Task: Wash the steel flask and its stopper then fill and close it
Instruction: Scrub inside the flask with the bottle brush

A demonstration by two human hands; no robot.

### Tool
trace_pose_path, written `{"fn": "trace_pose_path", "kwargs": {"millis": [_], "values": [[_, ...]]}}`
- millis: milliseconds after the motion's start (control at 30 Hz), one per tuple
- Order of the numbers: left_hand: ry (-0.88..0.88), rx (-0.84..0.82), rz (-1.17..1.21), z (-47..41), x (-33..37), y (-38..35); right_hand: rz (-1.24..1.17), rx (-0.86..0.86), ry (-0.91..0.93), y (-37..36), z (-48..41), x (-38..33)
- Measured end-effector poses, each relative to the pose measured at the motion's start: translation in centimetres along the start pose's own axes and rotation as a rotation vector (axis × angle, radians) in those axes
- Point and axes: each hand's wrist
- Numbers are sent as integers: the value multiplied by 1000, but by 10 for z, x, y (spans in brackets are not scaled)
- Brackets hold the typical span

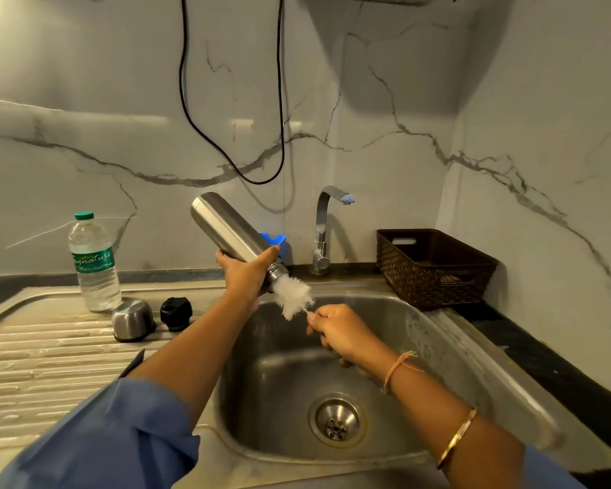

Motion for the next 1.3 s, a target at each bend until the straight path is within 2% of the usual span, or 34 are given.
{"fn": "trace_pose_path", "kwargs": {"millis": [133, 400, 500, 767, 1300], "values": [[16, -19, -7, -5, -8, -3, -278, -56, -186, 6, 11, -4], [74, -43, 7, -12, -26, -15, -529, -113, -395, 17, 22, -1], [89, -2, 1, -19, -25, -13, -418, -110, -383, 20, 31, 4], [38, 6, -43, -29, -13, -6, 169, -46, -144, 34, 35, 5], [38, 7, -160, -22, -23, -9, 33, -140, -306, 62, 52, 4]]}}
Point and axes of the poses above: each hand's wrist, its own z-axis away from the middle knuckle, its own y-axis out of the back of the hand, x = y × z, and after that the axes turned 10 degrees about y, right-handed
